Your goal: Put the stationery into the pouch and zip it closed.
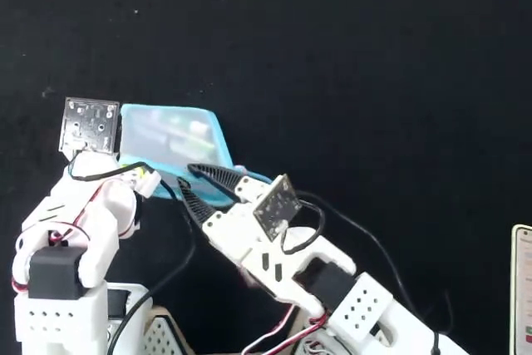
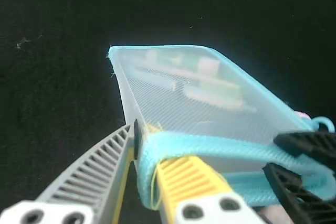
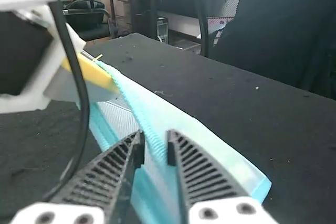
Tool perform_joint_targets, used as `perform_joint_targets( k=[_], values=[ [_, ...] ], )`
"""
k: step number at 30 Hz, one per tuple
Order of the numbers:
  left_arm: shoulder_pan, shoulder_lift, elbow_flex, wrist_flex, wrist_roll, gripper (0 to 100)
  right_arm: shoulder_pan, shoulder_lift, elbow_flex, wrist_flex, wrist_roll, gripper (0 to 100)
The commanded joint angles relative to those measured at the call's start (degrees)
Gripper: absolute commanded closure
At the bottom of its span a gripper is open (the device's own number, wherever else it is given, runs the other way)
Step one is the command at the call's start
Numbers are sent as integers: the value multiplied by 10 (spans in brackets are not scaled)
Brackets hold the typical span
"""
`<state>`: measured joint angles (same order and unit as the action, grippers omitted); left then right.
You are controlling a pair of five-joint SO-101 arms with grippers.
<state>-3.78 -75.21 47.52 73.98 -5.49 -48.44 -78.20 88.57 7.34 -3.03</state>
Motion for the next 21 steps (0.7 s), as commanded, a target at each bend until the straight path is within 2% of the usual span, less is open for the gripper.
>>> perform_joint_targets(
  k=[1,5,7,10,13,17,21],
  values=[
    [-5,-4,-7,3,-6,970,-2,0,-37,3,5,979],
    [-5,-4,-7,3,-6,970,72,-4,-107,56,5,972],
    [-5,-4,-7,3,-6,970,131,-17,-175,161,5,967],
    [-5,-4,-7,3,-6,970,211,-30,-292,362,5,903],
    [-5,-4,-7,3,-6,970,269,-29,-371,484,6,862],
    [-5,-4,-7,3,-6,970,276,0,-378,582,90,861],
    [-5,-4,-7,3,-6,970,279,60,-317,608,163,858]
  ],
)
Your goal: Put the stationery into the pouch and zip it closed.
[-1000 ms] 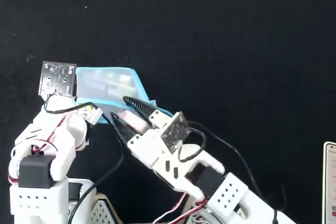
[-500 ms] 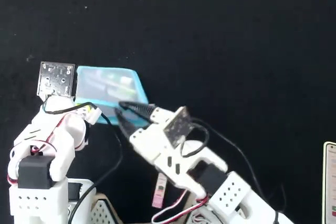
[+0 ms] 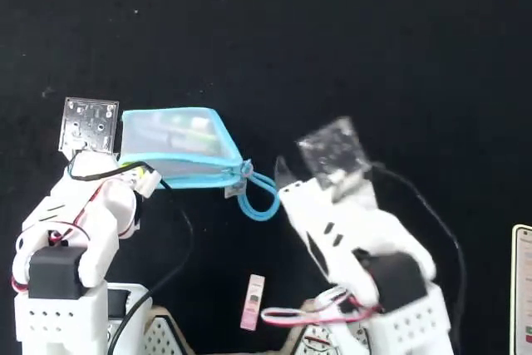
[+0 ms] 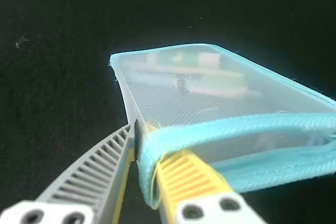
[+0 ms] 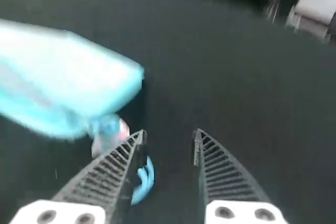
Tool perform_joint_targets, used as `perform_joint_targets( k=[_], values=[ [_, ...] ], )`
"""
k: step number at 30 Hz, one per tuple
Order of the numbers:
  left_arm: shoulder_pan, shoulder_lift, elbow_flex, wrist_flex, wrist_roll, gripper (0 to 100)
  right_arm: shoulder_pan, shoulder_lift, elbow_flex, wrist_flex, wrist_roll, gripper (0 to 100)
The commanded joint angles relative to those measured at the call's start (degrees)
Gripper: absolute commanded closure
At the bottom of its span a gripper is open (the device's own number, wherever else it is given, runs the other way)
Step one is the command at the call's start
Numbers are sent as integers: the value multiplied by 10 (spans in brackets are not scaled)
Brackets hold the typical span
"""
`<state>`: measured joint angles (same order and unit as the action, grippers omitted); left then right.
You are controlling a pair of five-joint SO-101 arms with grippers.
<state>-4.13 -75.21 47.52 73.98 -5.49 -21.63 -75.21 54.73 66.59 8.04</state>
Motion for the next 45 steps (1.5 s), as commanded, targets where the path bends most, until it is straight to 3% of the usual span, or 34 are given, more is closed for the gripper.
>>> perform_joint_targets(
  k=[1,8,13,19,30,39,45],
  values=[
    [-1,-4,-7,3,-6,970,11,40,42,19,86,859],
    [-9,-4,-4,-2,-6,970,-34,9,157,62,309,861],
    [-74,-4,-5,-22,-6,970,-92,-59,231,82,512,861],
    [-136,-4,-4,-46,-3,970,-156,-139,335,82,659,858],
    [-156,-4,0,-56,-2,970,-298,-163,348,107,682,861],
    [-153,-4,0,-53,-2,970,-272,-6,195,164,677,917],
    [-153,-4,0,-52,-2,970,-268,185,167,158,758,917]
  ],
)
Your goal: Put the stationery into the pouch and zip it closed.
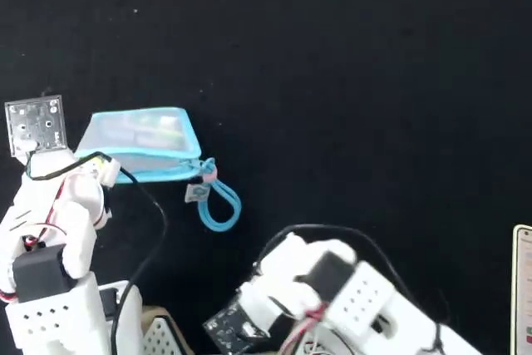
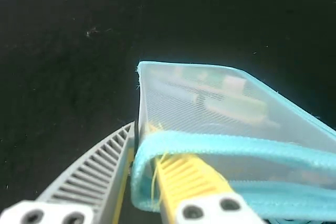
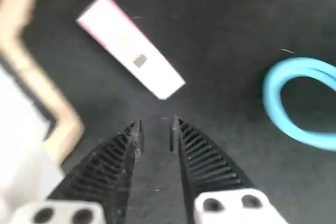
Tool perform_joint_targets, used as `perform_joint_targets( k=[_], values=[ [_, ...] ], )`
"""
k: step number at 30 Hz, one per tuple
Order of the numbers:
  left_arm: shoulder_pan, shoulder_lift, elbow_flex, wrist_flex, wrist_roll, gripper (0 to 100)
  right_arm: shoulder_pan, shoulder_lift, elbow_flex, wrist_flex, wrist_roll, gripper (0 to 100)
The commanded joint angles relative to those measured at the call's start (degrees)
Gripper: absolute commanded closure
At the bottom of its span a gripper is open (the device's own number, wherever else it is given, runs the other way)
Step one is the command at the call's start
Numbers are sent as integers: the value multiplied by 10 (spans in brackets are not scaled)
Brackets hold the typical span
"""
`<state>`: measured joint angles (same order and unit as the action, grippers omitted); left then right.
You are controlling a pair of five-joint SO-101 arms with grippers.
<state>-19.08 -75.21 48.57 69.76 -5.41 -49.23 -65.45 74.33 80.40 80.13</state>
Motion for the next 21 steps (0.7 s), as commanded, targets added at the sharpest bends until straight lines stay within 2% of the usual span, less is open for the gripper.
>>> perform_joint_targets(
  k=[1,6,9,15,21],
  values=[
    [-3,-4,-10,-10,-3,970,9,115,-42,21,47,917],
    [-5,-4,-10,-9,-3,970,-4,215,-104,36,78,897],
    [-7,-4,-10,-9,-3,970,-17,243,-124,38,54,846],
    [-3,-4,-10,-9,-3,970,-42,233,-127,36,42,828],
    [-5,-4,-10,-9,-3,970,-56,215,-85,-43,41,825]
  ],
)
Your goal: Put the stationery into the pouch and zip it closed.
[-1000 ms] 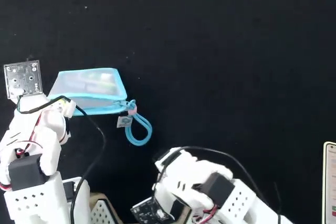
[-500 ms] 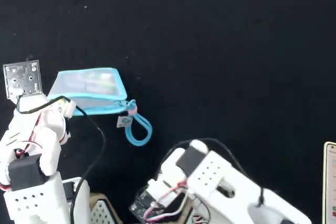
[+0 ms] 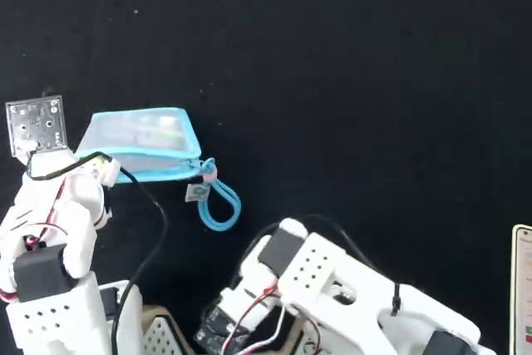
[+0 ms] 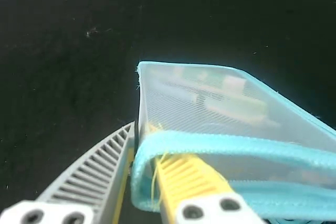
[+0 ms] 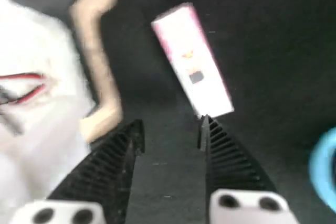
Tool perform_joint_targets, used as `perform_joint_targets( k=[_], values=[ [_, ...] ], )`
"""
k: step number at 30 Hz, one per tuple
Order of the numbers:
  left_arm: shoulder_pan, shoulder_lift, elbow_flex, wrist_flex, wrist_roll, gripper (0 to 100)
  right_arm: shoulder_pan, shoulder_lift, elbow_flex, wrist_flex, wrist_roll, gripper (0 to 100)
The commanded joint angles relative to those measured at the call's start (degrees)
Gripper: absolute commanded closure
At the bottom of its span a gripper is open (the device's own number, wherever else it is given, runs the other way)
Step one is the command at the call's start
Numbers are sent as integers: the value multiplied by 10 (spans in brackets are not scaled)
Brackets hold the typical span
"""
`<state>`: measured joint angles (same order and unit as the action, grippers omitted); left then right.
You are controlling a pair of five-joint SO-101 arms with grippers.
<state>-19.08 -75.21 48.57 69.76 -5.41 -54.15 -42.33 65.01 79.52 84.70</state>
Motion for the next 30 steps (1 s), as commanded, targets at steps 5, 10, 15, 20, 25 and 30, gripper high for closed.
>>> perform_joint_targets(
  k=[5,10,15,20,25,30],
  values=[
    [-3,-4,-10,-8,-3,970,-7,-17,45,-87,-22,825],
    [-3,-4,-10,-8,-3,970,-33,-14,55,-121,-64,782],
    [-3,-4,-10,-8,-3,970,-55,-14,55,-137,-91,769],
    [-3,-4,-9,-8,-3,970,-57,-14,72,-144,-91,769],
    [-6,-4,-9,-8,-4,970,-57,-14,118,-200,-91,769],
    [-7,-4,-9,-8,-4,970,-57,-14,126,-226,-93,770]
  ],
)
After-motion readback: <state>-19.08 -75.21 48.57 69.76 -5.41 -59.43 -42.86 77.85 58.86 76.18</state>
